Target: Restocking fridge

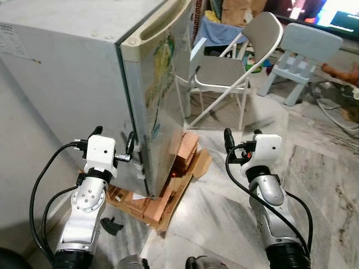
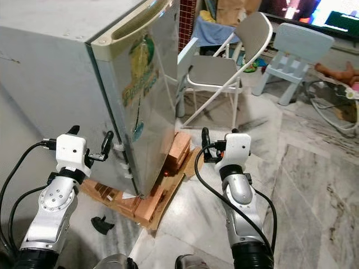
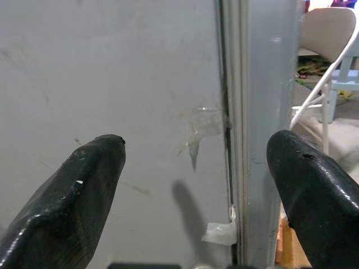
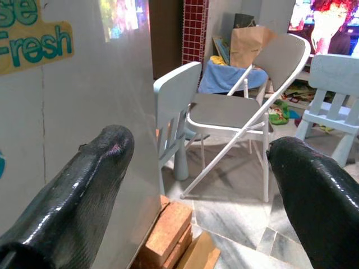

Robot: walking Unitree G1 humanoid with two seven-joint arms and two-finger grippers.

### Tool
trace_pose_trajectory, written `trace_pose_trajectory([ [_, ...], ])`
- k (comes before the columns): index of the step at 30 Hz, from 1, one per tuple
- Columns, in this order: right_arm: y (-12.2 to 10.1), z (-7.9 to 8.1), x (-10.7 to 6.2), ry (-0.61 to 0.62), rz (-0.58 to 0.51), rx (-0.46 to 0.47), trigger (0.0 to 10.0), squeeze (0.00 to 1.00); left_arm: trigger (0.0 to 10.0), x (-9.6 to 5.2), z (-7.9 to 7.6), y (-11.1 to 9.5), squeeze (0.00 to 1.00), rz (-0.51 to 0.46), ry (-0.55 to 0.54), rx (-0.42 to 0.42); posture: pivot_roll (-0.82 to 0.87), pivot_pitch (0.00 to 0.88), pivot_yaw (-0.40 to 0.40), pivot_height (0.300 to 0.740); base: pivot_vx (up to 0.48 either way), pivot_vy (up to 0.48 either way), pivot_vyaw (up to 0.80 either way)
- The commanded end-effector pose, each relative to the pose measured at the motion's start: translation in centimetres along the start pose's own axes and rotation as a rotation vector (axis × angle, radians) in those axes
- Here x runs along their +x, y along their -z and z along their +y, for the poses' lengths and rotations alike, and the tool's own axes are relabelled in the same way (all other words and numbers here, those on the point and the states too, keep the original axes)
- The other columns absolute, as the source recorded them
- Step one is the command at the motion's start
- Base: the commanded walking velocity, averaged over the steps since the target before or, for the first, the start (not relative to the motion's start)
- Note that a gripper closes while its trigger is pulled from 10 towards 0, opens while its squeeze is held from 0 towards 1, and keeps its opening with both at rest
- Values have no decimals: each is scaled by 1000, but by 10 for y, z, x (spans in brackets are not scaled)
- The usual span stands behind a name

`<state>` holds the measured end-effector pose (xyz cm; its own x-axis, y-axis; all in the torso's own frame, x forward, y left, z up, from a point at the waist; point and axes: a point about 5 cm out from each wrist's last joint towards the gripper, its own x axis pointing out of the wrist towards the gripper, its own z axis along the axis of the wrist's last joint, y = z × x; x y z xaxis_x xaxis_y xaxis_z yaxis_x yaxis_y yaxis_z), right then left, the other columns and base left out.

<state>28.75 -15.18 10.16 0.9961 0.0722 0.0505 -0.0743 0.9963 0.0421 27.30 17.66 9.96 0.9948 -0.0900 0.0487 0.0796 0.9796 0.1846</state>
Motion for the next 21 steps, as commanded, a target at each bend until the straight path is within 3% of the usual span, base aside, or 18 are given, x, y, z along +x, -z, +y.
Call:
trace_pose_trajectory([
  [1,2,1,1,-9,17,0,10000,0,10000,1,1,-1,0,-7,-2,2,94,17,-59,740,0,0,-800],
  [4,1,3,1,-15,14,2,10000,0,10000,1,2,-2,0,-10,2,2,95,24,-58,740,0,0,-742],
  [10,1,3,2,-26,16,0,10000,0,10000,-1,2,-3,0,-20,22,-11,98,26,-62,740,0,0,0],
  [16,2,3,1,-26,29,3,10000,0,10000,-2,2,-4,0,-26,39,-7,99,31,-62,740,0,0,-800],
  [21,3,3,-2,-24,36,2,10000,0,10000,-6,-4,-6,0,-36,127,-42,100,38,-58,740,0,0,-800],
])
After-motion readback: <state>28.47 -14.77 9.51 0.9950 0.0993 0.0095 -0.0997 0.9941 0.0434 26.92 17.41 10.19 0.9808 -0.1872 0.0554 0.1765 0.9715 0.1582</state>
